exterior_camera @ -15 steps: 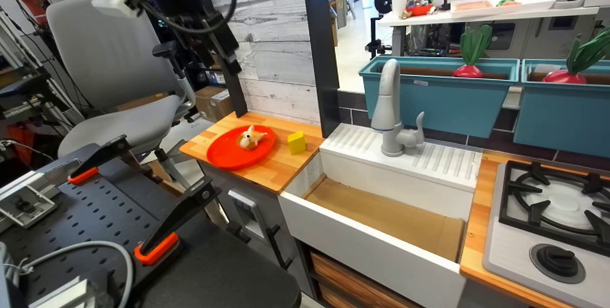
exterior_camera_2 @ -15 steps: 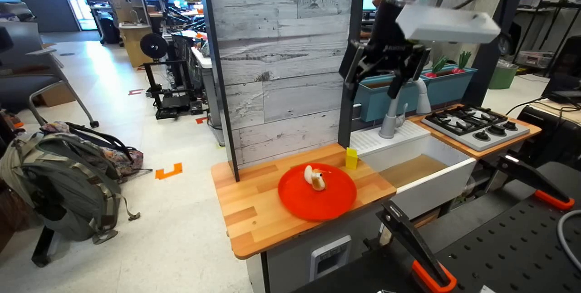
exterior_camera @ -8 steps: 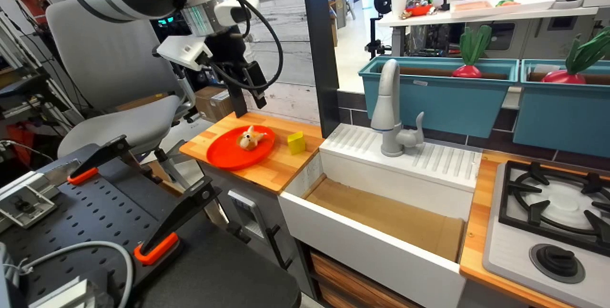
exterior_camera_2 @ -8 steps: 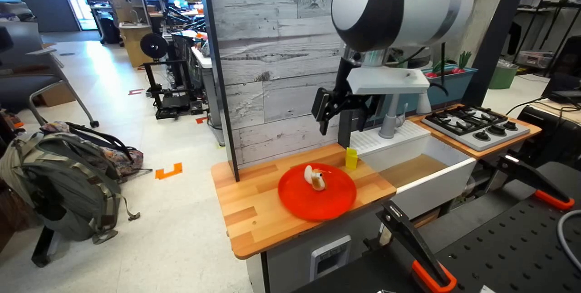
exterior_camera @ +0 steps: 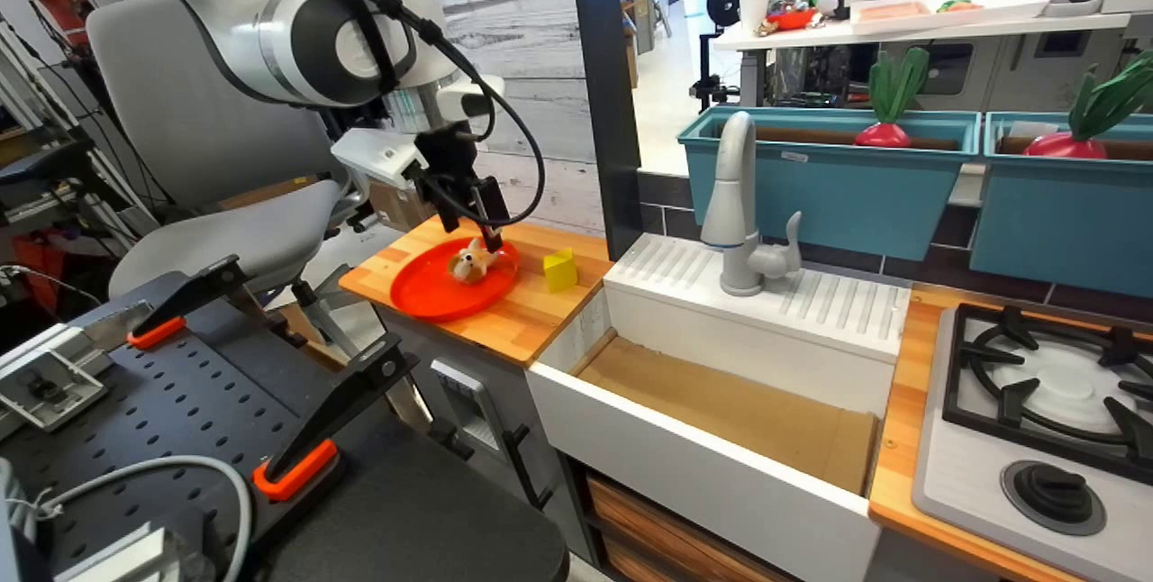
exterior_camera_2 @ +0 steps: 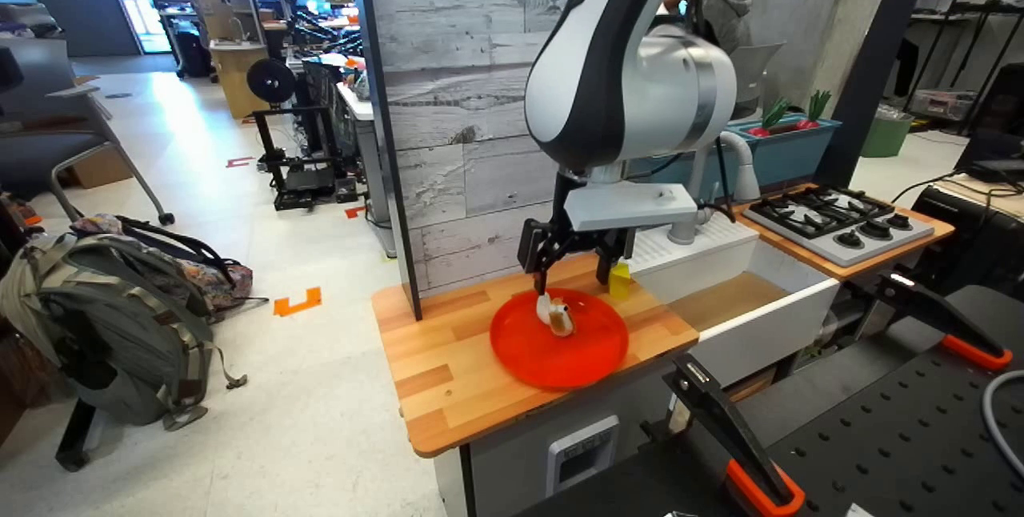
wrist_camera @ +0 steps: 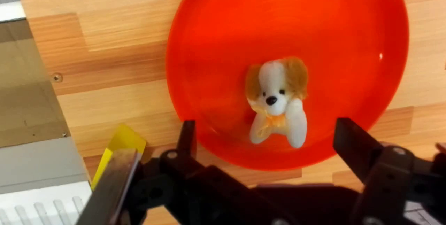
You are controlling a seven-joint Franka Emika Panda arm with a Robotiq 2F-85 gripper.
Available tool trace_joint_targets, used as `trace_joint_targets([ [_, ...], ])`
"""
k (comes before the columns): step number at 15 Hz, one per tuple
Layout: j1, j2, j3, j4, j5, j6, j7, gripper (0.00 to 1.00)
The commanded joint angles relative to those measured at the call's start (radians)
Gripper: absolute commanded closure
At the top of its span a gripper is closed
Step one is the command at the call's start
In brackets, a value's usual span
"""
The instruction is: Pick up the animal plush toy and put it on the counter
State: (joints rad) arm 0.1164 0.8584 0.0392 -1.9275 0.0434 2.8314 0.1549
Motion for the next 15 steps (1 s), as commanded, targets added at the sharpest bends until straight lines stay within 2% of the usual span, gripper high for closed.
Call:
trace_joint_targets([
  [1,0.031,0.077,-0.016,0.091,0.003,-0.060,0.014,0.25],
  [2,0.040,0.089,-0.022,0.103,-0.001,-0.066,0.016,0.26],
  [8,0.074,0.137,-0.047,0.152,-0.008,-0.083,0.025,0.73],
  [11,0.087,0.106,-0.047,0.124,-0.014,-0.072,0.020,0.95],
  [12,0.091,0.094,-0.044,0.114,-0.015,-0.067,0.018,0.99],
  [14,0.108,0.074,-0.040,0.104,-0.019,-0.053,0.019,0.96],
  [15,0.115,0.062,-0.032,0.100,-0.019,-0.049,0.017,0.98],
])
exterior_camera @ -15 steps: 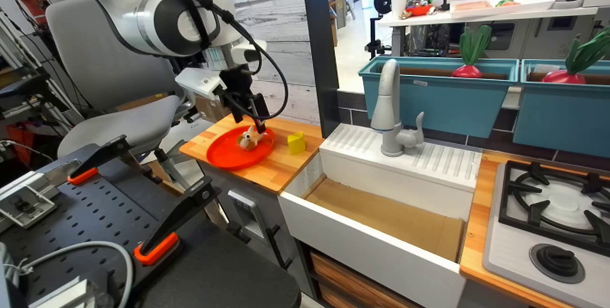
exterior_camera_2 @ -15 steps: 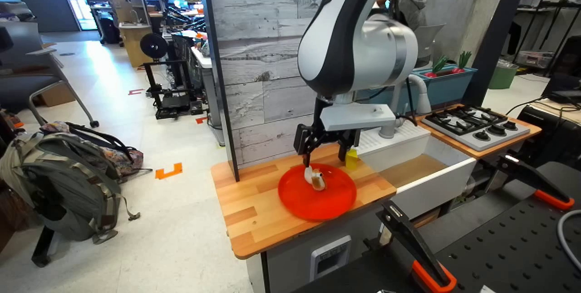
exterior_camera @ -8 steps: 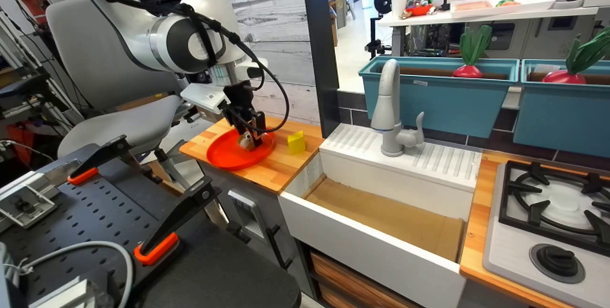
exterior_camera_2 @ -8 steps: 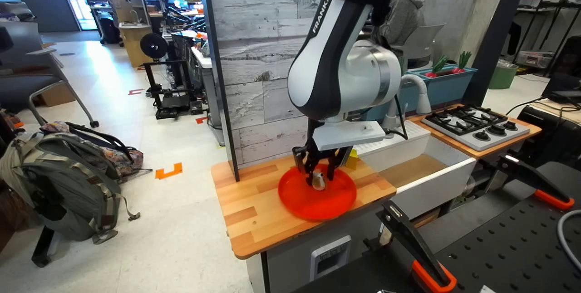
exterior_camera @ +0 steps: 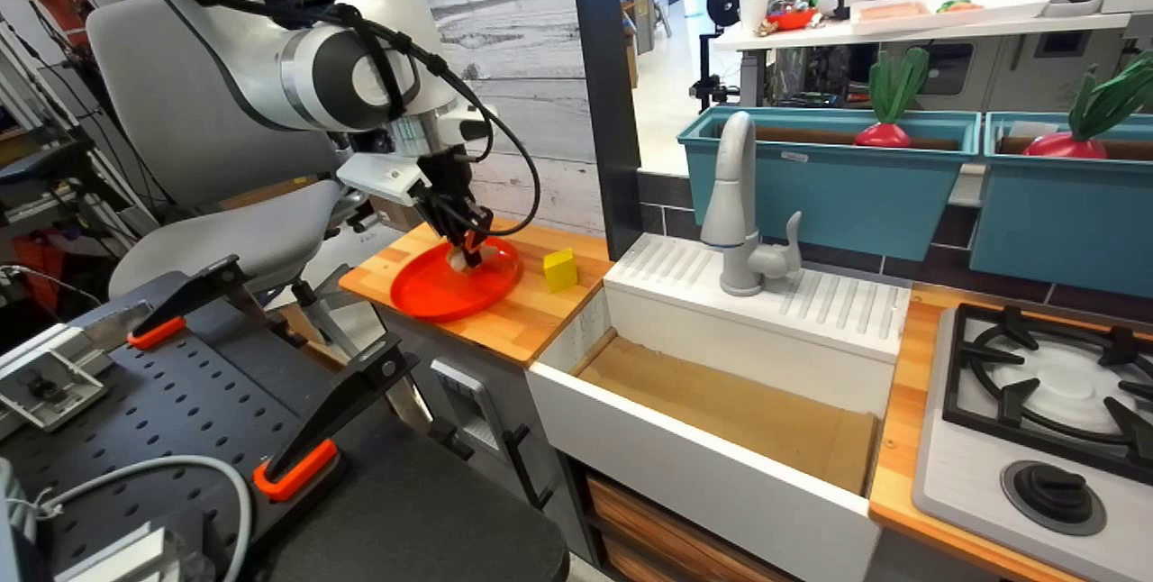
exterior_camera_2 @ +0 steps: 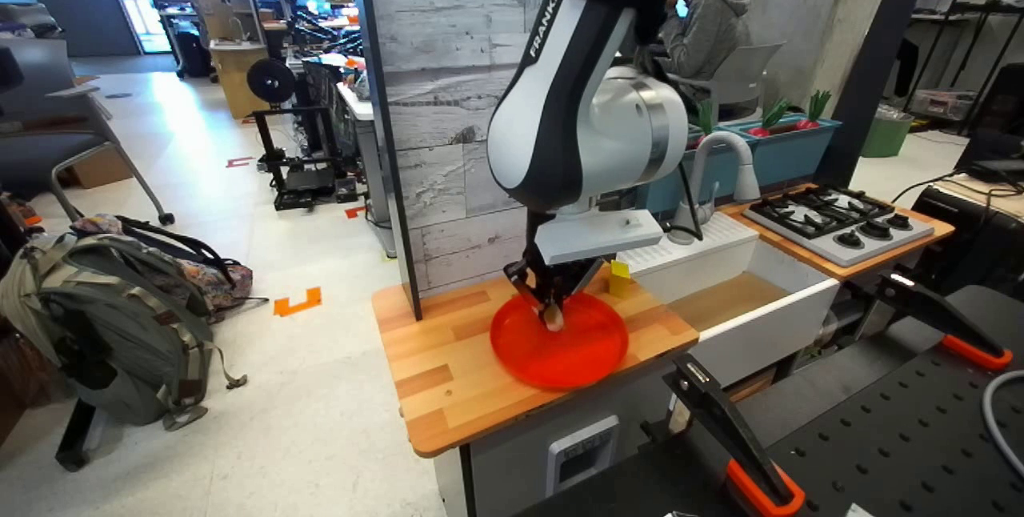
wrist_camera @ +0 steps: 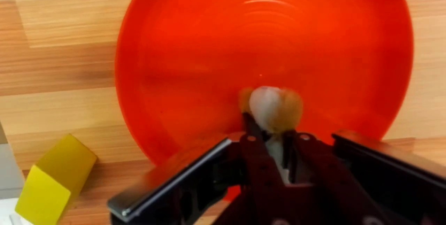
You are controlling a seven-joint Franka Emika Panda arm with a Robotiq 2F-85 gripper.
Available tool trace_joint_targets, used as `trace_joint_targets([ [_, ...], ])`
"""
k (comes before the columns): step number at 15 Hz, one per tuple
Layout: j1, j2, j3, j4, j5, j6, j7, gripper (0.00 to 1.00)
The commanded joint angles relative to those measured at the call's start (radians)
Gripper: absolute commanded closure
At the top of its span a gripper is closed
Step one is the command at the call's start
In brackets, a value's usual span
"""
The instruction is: Pick up the animal plush toy and put it on the counter
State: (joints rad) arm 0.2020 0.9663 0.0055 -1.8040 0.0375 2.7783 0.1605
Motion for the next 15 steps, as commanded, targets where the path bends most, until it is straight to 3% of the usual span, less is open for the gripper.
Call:
trace_joint_targets([
  [1,0.035,-0.057,0.010,-0.027,-0.013,0.007,0.007,0.96],
  [7,0.076,-0.101,0.063,-0.029,-0.020,0.035,-0.012,0.96],
  [15,0.081,-0.022,0.093,0.049,-0.016,-0.012,-0.030,0.96],
])
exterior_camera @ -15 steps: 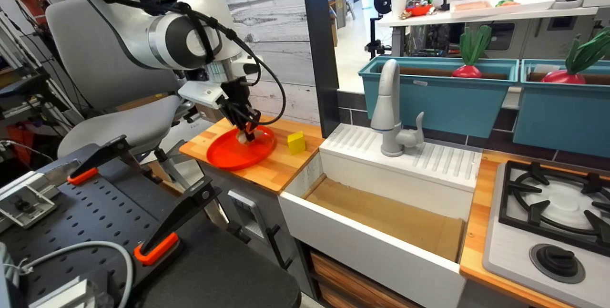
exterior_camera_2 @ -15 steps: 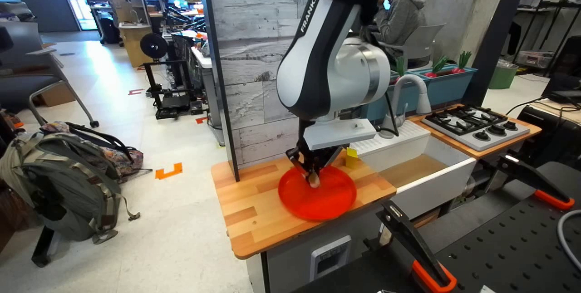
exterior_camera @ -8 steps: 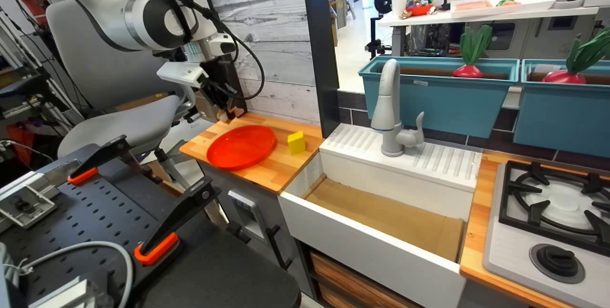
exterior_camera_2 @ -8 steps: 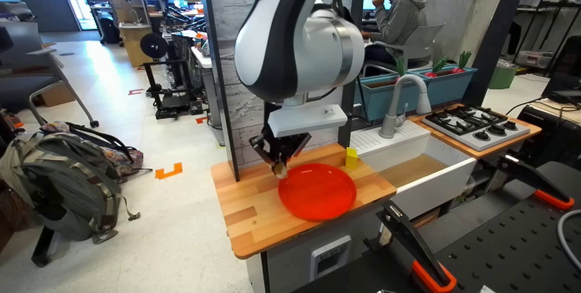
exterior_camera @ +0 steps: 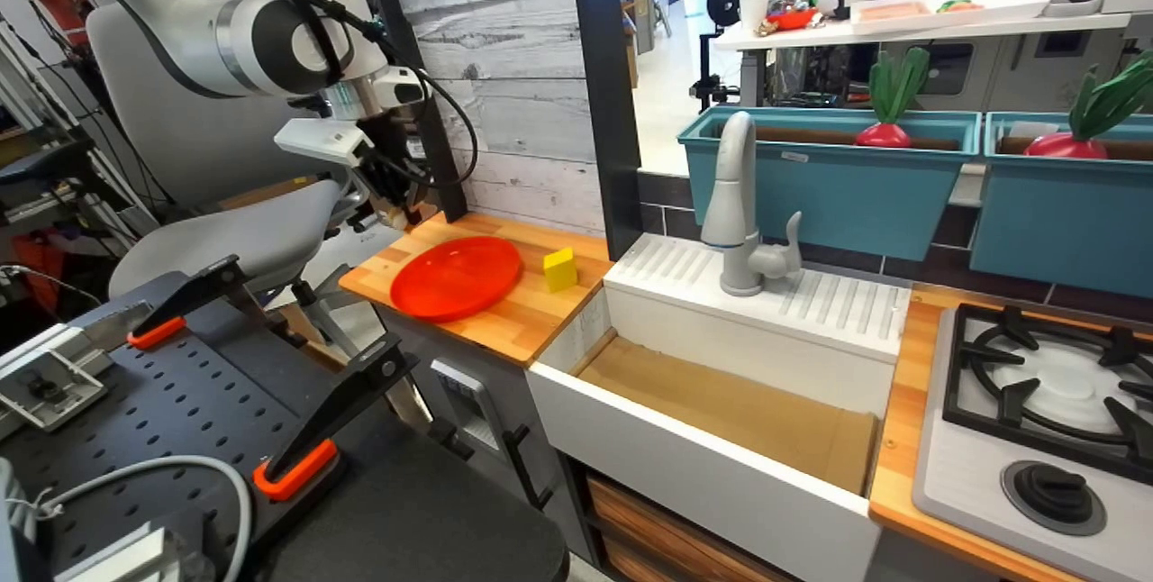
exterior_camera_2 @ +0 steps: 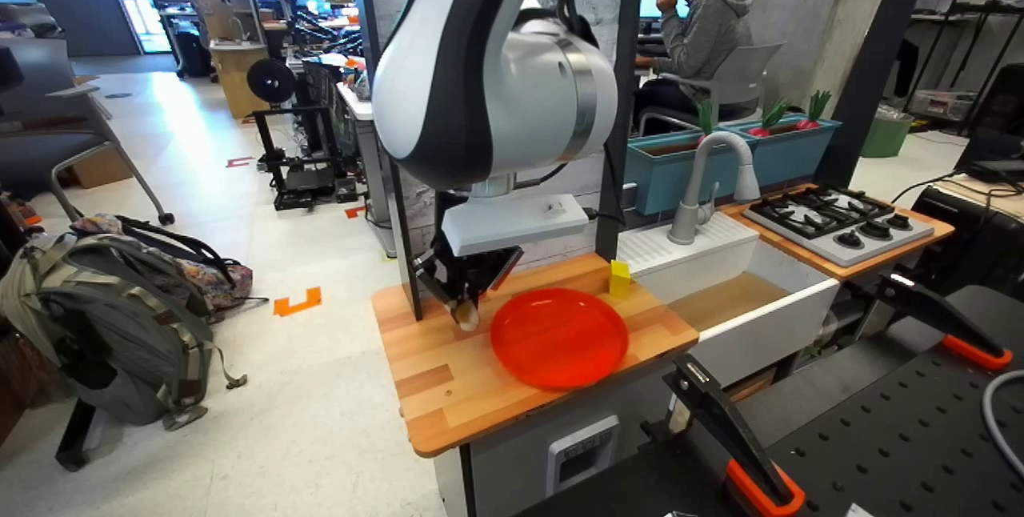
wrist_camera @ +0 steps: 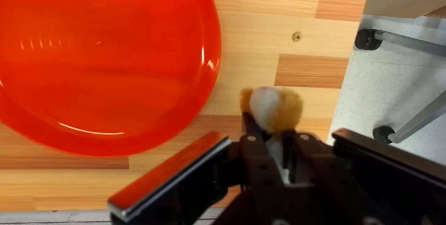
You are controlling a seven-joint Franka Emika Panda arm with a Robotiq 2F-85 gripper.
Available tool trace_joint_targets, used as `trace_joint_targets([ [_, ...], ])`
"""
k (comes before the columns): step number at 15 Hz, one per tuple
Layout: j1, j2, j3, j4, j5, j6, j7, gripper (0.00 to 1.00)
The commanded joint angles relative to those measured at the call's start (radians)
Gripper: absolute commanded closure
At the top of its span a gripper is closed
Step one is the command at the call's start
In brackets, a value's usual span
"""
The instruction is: Pick up the animal plush toy and put it on the counter
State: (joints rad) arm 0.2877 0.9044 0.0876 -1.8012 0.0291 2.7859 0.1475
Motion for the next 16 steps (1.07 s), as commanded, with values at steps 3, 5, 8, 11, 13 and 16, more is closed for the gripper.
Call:
trace_joint_targets([
  [3,-0.001,0.075,0.010,0.078,-0.008,-0.026,-0.016,0.96],
  [5,0.003,0.098,0.006,0.103,-0.007,-0.028,-0.010,0.96],
  [8,0.001,0.119,0.006,0.131,-0.004,-0.038,-0.007,0.59],
  [11,-0.001,0.122,0.008,0.138,-0.004,-0.033,-0.011,0.37],
  [13,0.002,0.111,0.009,0.130,-0.004,-0.025,-0.009,0.22],
  [16,0.002,0.092,0.011,0.111,-0.004,-0.016,-0.011,0.02],
])
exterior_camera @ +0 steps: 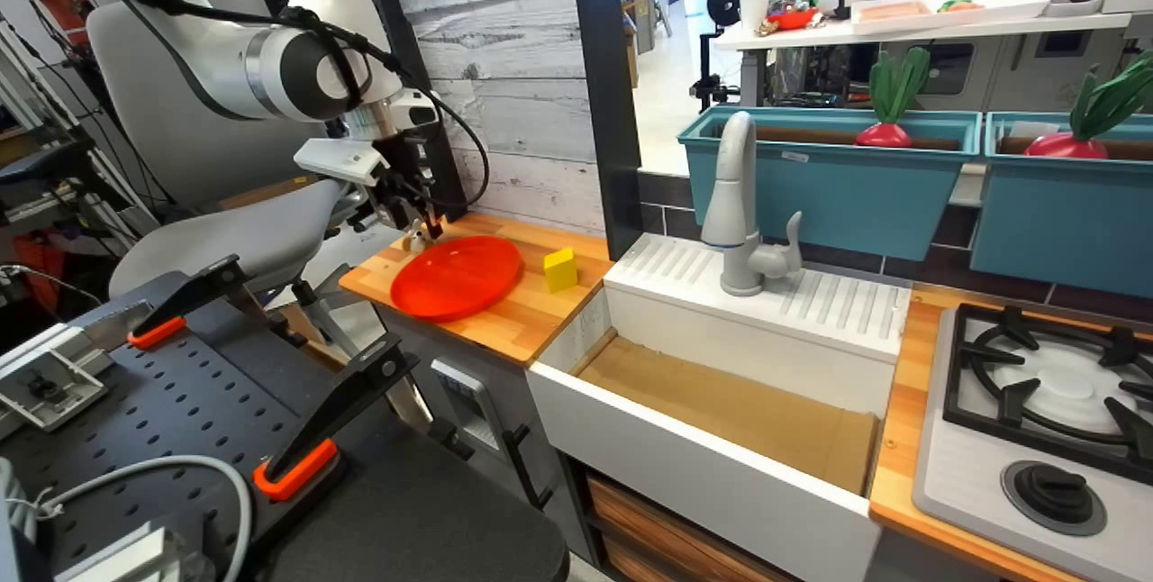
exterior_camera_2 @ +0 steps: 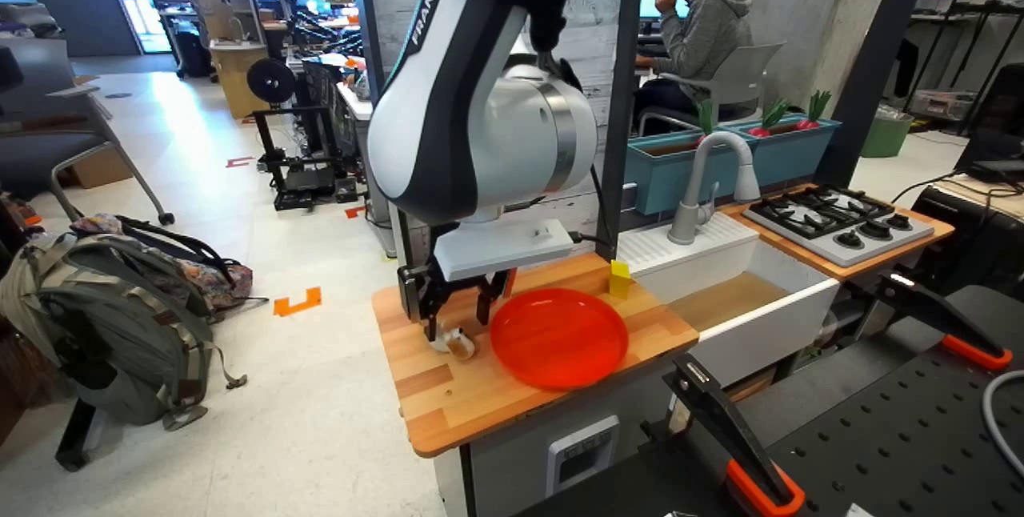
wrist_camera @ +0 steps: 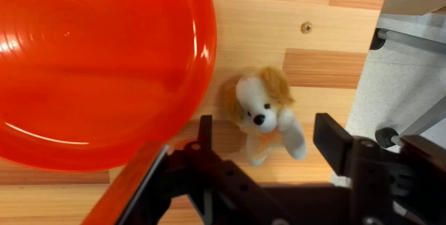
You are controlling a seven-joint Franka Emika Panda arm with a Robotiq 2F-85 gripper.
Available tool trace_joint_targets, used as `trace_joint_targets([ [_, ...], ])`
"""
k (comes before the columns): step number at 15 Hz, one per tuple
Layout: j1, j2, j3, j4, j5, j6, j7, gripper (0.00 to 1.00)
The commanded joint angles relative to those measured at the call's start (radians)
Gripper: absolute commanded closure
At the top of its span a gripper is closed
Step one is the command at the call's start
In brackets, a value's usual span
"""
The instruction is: Pick up the animal plush toy and put it on the counter
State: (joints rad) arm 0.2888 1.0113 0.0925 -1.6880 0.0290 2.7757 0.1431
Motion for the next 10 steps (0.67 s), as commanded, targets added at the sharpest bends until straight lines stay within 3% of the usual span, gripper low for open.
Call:
trace_joint_targets([
  [1,0.003,-0.032,0.005,-0.022,-0.006,0.014,-0.006,0.00],
  [8,0.044,-0.257,-0.041,-0.272,-0.058,0.012,-0.005,0.00],
  [9,0.029,-0.151,-0.016,-0.151,-0.036,0.013,0.003,0.00],
  [10,0.031,-0.184,-0.020,-0.189,-0.044,0.012,0.003,0.00],
])
